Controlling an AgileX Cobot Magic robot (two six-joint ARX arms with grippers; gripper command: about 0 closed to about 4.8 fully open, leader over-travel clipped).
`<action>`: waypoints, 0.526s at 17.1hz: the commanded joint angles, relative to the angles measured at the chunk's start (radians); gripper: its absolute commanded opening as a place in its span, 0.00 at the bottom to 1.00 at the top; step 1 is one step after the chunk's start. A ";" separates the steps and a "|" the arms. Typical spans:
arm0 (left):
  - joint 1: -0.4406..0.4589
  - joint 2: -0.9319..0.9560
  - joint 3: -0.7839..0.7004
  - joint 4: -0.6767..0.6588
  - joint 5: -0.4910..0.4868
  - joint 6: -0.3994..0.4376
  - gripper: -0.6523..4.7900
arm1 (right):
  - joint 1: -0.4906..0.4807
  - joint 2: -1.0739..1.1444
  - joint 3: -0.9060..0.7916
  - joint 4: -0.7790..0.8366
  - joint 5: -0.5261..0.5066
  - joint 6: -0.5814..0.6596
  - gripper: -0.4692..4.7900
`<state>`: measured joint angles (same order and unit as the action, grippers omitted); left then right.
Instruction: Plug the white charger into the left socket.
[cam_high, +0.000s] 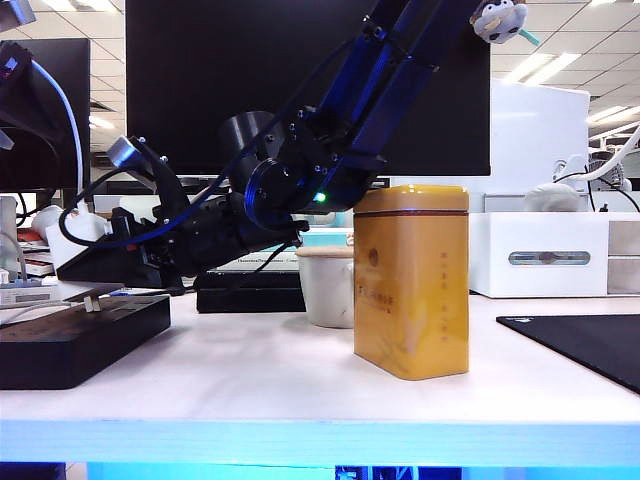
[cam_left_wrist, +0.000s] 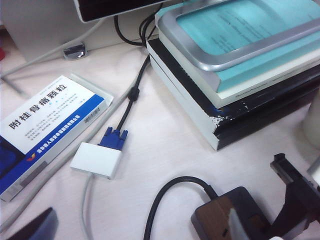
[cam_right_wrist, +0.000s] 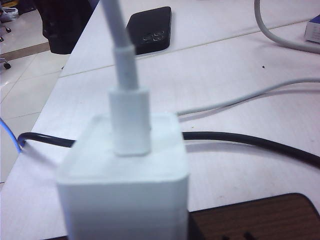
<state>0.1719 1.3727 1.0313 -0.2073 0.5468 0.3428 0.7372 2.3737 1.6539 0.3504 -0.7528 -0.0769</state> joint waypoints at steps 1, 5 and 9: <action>0.001 -0.006 0.004 0.006 0.007 -0.002 1.00 | -0.011 0.005 0.000 -0.013 0.018 -0.010 0.09; 0.001 -0.006 0.004 0.006 0.007 -0.002 1.00 | -0.034 0.005 0.000 -0.114 0.015 -0.047 0.09; 0.001 -0.005 0.004 0.006 0.007 -0.002 1.00 | -0.032 0.005 0.000 -0.226 0.016 -0.141 0.09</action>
<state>0.1719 1.3727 1.0313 -0.2077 0.5472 0.3428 0.7151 2.3638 1.6684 0.2241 -0.7753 -0.2008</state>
